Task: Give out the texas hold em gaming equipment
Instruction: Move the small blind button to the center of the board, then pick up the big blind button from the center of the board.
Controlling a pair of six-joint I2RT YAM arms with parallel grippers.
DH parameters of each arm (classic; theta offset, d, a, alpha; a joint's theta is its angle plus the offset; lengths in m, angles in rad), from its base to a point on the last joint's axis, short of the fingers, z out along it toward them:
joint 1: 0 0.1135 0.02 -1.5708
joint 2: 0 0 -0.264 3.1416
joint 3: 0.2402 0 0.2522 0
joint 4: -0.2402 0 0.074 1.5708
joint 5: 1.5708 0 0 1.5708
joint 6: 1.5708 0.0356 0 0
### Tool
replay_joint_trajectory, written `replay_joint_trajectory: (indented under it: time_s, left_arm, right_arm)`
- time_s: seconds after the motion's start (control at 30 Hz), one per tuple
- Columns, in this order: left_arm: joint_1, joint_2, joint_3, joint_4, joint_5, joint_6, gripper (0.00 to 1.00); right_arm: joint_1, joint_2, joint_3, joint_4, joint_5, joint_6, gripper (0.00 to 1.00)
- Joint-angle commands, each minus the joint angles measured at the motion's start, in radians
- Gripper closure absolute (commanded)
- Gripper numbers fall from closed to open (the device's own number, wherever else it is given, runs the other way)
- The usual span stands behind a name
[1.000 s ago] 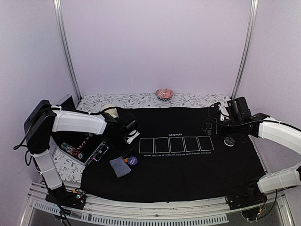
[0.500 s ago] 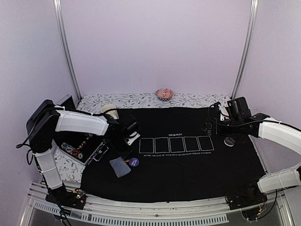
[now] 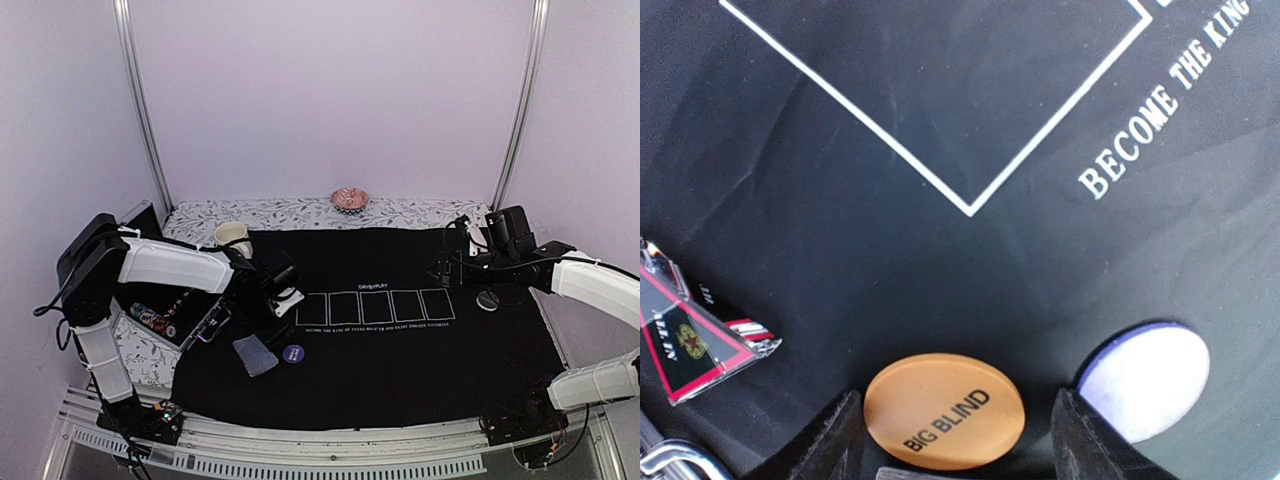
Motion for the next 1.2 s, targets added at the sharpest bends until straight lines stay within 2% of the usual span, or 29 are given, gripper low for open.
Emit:
replay_joint_trajectory:
  time_s: [0.0,0.23,0.47,0.73,0.8,0.87,1.17]
  left_arm:
    - [-0.001,0.014,-0.018,-0.012,0.033,0.014,0.34]
    - [0.011,0.029,-0.033,-0.035,0.032,0.025,0.32]
    - [0.027,0.030,-0.022,-0.035,0.077,0.041,0.50]
    - [0.039,0.017,-0.027,-0.030,0.073,0.047,0.49]
    - [0.040,0.014,-0.023,-0.027,0.063,0.046,0.52]
    - [0.041,0.006,-0.014,-0.020,0.050,0.042,0.63]
    - [0.040,-0.062,0.009,0.020,0.051,0.043,0.64]
  right_arm:
    - [0.004,-0.022,-0.021,0.022,-0.013,-0.005,0.00]
    - [0.004,-0.027,-0.014,0.018,-0.014,-0.004,0.00]
    - [0.004,-0.030,0.014,0.000,-0.011,-0.009,0.01]
    - [0.004,-0.049,0.014,-0.011,0.000,-0.012,0.01]
    - [0.004,-0.051,0.016,-0.015,0.001,-0.012,0.01]
    - [0.005,-0.055,0.017,-0.015,-0.002,-0.012,0.01]
    - [0.005,-0.069,0.020,-0.012,-0.013,-0.009,0.01]
